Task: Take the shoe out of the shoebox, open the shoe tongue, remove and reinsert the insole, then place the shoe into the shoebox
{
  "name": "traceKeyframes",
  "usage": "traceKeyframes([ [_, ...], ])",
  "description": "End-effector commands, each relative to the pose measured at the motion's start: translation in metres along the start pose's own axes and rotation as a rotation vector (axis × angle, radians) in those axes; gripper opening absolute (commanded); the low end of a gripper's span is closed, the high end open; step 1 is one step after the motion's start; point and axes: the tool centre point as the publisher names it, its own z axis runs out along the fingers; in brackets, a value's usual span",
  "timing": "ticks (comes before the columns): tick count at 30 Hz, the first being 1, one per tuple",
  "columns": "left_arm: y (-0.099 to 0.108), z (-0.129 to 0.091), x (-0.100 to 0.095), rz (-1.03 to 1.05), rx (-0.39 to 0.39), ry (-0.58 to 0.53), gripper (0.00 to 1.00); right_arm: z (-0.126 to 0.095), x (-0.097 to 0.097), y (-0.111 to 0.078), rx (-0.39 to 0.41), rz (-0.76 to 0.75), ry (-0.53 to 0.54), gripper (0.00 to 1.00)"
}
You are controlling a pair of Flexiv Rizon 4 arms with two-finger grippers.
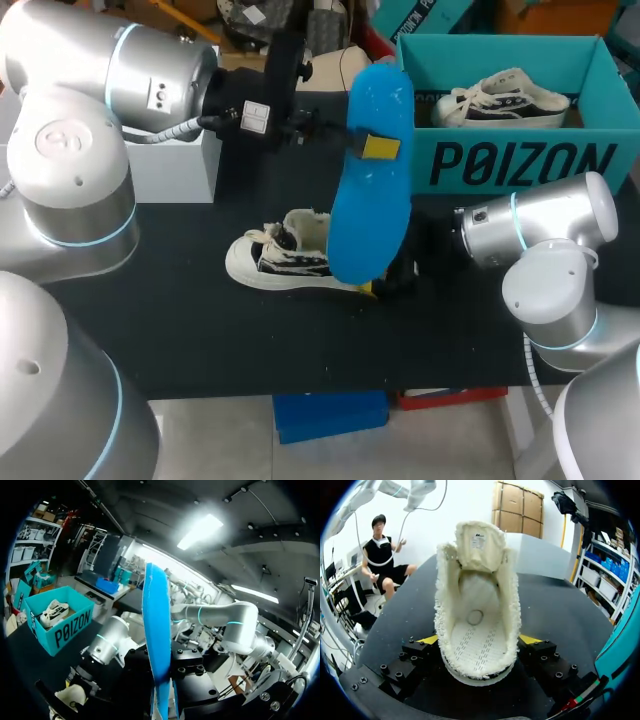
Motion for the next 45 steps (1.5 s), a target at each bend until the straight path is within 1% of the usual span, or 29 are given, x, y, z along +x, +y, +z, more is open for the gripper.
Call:
traceKeyframes([
  [1,-0.004,-0.002,0.019,0.008,0.01,-0.032,0.0,0.001,0.001,-0.001,0.002,0.001,-0.001,0.0],
  [10,-0.008,0.001,0.033,0.052,0.055,-0.022,0.0,0.001,0.001,-0.001,0.002,0.001,-0.001,0.0],
  [14,-0.012,0.004,0.041,0.064,0.06,0.005,0.0,0.001,0.001,-0.001,0.002,0.001,-0.001,0.0],
  [21,-0.023,0.007,0.054,0.092,0.067,0.019,0.0,0.001,0.001,-0.001,0.002,0.001,-0.001,0.0],
  [27,-0.03,0.008,0.061,0.123,0.11,0.033,0.0,0.001,0.001,-0.001,0.002,0.001,-0.001,0.0],
  [32,-0.03,0.008,0.061,0.123,0.11,0.033,0.0,0.001,0.001,-0.001,0.002,0.001,-0.001,0.0],
  [33,-0.03,0.008,0.061,0.123,0.11,0.033,0.0,0.001,0.001,-0.001,0.013,0.0,0.008,0.15],
  [34,-0.03,0.008,0.061,0.123,0.11,0.033,0.0,0.002,0.001,-0.001,0.023,0.001,0.013,0.45],
  [35,-0.03,0.008,0.061,0.123,0.11,0.033,0.0,0.003,0.0,-0.002,0.028,0.001,0.014,1.0],
  [39,-0.03,0.008,0.061,0.123,0.11,0.033,0.0,0.003,-0.001,-0.003,0.076,0.004,0.019,1.0],
  [41,-0.03,0.008,0.061,0.123,0.11,0.033,0.0,0.001,-0.002,-0.004,0.113,0.005,0.024,1.0],
  [43,-0.03,0.008,0.061,0.123,0.11,0.033,0.0,-0.002,-0.002,-0.005,0.124,0.012,0.019,1.0],
  [45,-0.03,0.008,0.061,0.123,0.11,0.033,0.0,-0.005,-0.001,-0.007,0.166,0.026,0.009,1.0],
])
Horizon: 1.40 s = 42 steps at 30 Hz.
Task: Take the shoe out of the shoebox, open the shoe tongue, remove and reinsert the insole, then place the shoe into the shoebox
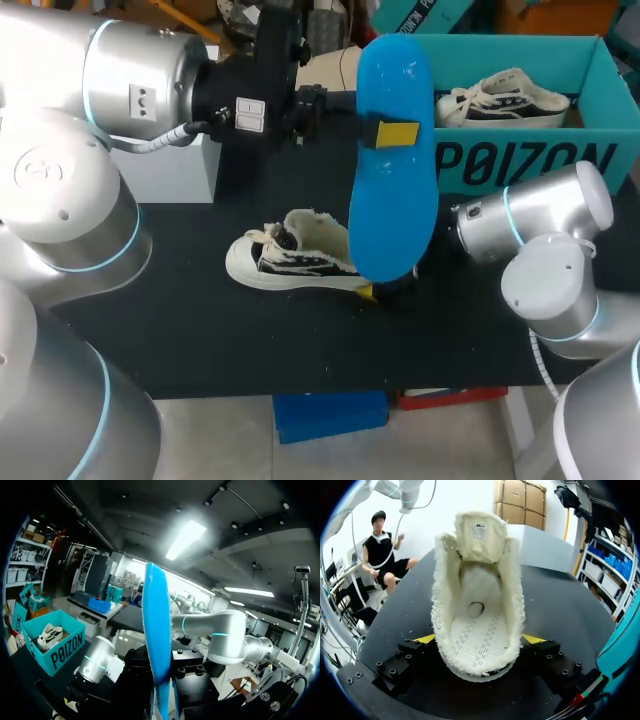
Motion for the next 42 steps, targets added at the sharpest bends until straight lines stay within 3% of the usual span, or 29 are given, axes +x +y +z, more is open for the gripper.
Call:
traceKeyframes([
  [1,0.001,0.003,-0.001,0.0,0.002,-0.003,0.0,-0.007,0.001,0.002,0.102,0.02,-0.009,1.0],
  [11,0.001,0.003,-0.001,0.0,0.002,-0.003,0.0,-0.019,0.006,-0.004,0.267,0.07,-0.038,1.0],
  [26,0.001,0.003,-0.001,0.0,0.002,-0.003,0.0,-0.034,0.001,0.017,0.689,0.058,-0.039,1.0],
  [33,0.001,0.003,-0.001,0.0,0.002,-0.003,0.0,-0.032,0.003,0.026,0.844,0.035,-0.024,1.0],
  [42,0.001,0.003,-0.001,0.0,0.002,-0.003,0.0,-0.03,0.004,0.029,0.975,0.017,-0.002,1.0],
])
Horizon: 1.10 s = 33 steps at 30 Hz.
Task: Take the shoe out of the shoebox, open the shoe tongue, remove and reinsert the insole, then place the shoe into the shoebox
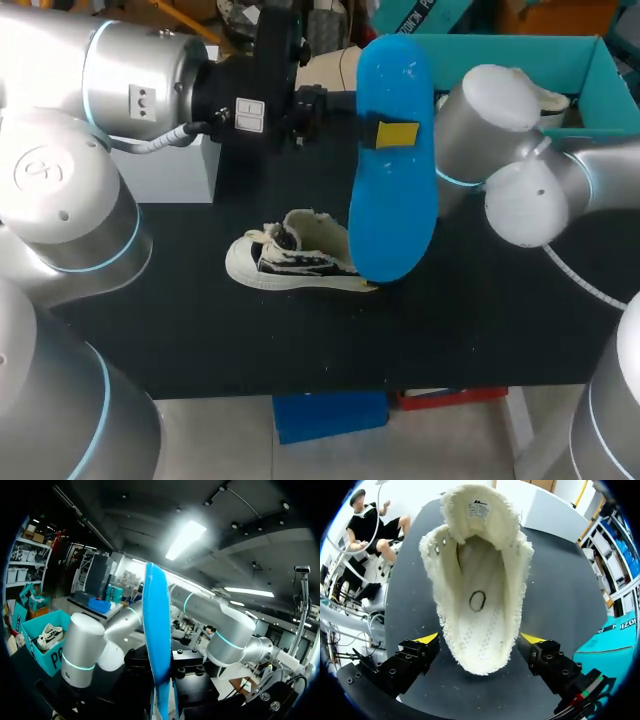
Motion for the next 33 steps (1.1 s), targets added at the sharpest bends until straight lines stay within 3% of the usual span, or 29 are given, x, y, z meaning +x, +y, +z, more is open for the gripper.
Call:
traceKeyframes([
  [1,0.0004,0.0029,-0.0006,0.0,0.002,-0.003,0.0,-0.0019,-0.0008,0.0066,0.407,-0.003,0.004,1.0],
  [12,0.0004,0.0029,-0.0006,0.0,0.002,-0.003,0.0,-0.0004,0.0007,0.0092,0.443,0.002,0.015,1.0],
  [33,0.0004,0.0029,-0.0006,0.0,0.002,-0.003,0.0,0.0033,0.0002,0.0053,0.371,0.017,0.021,1.0],
])
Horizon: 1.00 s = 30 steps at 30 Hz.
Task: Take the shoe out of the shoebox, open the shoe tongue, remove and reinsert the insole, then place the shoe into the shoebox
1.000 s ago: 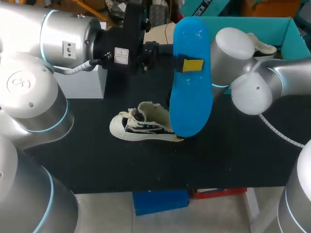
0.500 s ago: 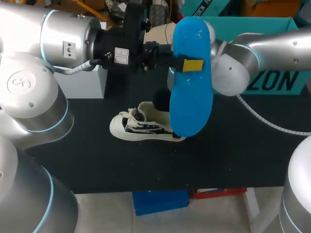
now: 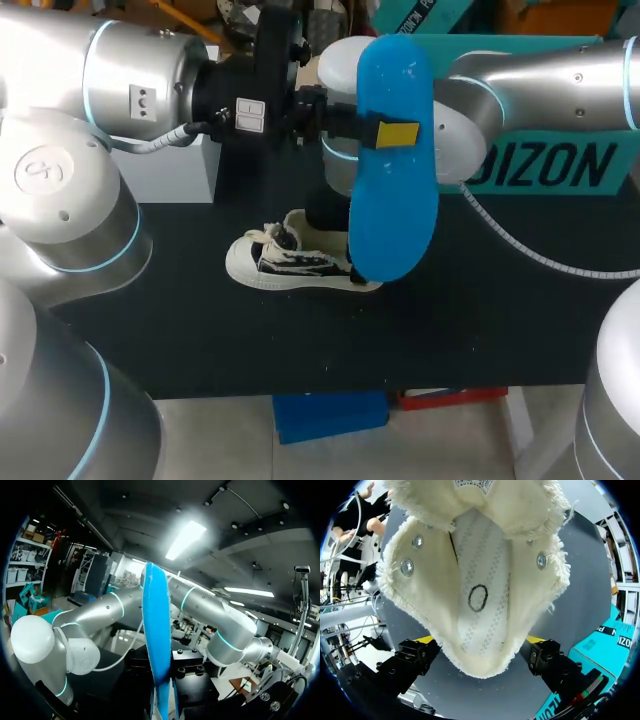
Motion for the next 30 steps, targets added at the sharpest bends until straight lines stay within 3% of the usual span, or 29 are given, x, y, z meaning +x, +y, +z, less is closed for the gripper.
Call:
traceKeyframes([
  [1,0.0004,0.0029,-0.0006,0.0,0.002,-0.003,0.0,0.0015,0.0004,-0.0023,-0.05,0.002,-0.006,1.0],
  [5,0.0004,0.0029,-0.0006,0.0,0.002,-0.003,0.0,-0.0021,0.0003,-0.004,-0.211,0.013,-0.02,1.0],
  [11,0.0004,0.0029,-0.0006,0.0,0.002,-0.003,0.0,-0.0035,-0.0043,-0.0098,-0.387,0.013,-0.043,1.0],
  [30,0.0004,0.0029,-0.0006,0.0,0.002,-0.003,0.0,-0.0027,-0.0067,-0.007,-0.776,-0.01,-0.044,1.0],
])
